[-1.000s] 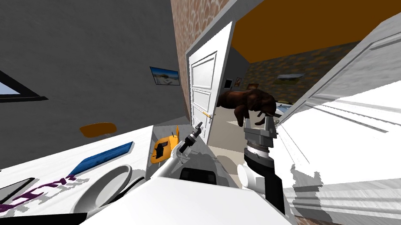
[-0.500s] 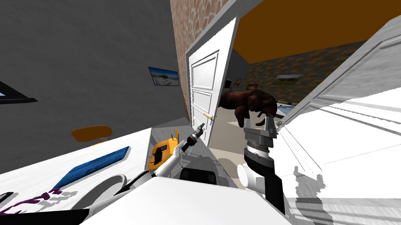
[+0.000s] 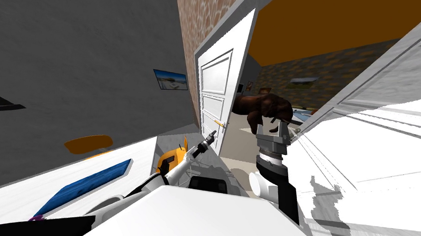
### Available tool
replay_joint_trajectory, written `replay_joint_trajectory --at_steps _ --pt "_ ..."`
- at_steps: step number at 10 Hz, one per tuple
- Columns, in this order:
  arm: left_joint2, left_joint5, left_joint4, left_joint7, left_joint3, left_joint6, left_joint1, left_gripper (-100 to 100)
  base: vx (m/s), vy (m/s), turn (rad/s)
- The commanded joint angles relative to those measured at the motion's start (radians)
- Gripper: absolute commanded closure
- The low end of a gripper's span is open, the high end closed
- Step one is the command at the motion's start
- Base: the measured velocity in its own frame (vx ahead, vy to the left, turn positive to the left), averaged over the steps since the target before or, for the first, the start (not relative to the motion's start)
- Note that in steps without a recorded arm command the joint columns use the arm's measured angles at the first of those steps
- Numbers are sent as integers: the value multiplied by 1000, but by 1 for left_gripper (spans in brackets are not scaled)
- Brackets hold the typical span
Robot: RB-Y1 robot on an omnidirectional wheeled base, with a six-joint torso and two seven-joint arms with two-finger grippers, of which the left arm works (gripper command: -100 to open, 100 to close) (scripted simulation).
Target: Push the door open
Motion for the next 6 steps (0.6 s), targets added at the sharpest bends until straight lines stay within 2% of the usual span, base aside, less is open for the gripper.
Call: replay_joint_trajectory --at_steps 1,2,6 --pt "1 -3 43 24 -22 0 -25 -100 118 53 -5" --pt "1 -4 60 32 -30 0 -36 -100 5 -17 28" --pt "1 -4 60 32 -30 0 -36 -100 1 -2 5"
